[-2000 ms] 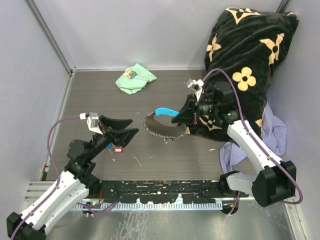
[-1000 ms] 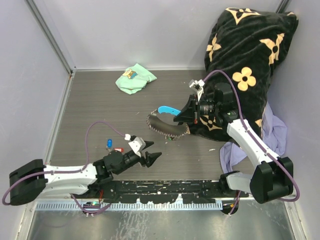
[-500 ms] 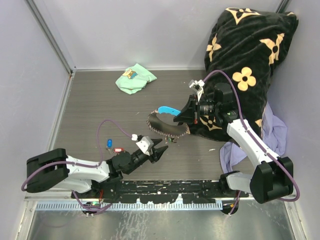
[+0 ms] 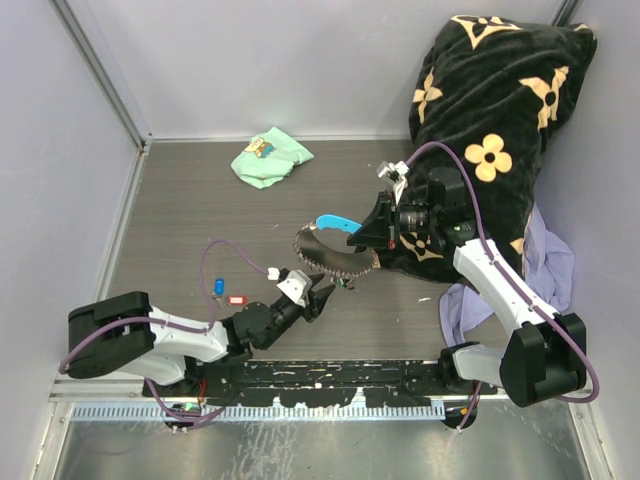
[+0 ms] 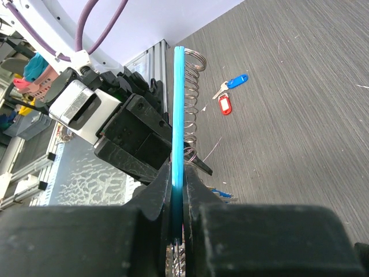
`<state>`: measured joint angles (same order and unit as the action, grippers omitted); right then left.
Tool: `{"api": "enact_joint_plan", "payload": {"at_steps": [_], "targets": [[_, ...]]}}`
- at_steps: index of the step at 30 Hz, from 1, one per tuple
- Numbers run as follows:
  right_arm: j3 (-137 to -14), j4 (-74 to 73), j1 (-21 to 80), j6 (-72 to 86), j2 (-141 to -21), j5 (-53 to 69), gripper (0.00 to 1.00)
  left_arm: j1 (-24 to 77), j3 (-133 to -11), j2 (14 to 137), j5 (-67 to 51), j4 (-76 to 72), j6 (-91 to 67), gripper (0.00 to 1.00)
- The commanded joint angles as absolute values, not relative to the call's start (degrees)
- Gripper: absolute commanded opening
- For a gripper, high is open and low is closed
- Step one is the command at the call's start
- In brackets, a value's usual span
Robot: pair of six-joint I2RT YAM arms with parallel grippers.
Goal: Remove the keys from the keyring
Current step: Pick up the key from the keyring.
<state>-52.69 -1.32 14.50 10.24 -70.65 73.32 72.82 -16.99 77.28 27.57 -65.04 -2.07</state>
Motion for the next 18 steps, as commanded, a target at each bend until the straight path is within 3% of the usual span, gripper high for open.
{"api": "enact_joint_plan", "payload": {"at_steps": [1,18], "targets": [[-53.6,1.8,14.3,9.9,-69.4,75.4,0.01,73.2,-19.5,78.0,30.7,-70.3,-2.1,0.38],[-53.5,1.6,14.2,9.9,-69.1,75.9,0.01,73.7,-21.3,80.4,35.0,-70.3,-3.3,0.36]]}}
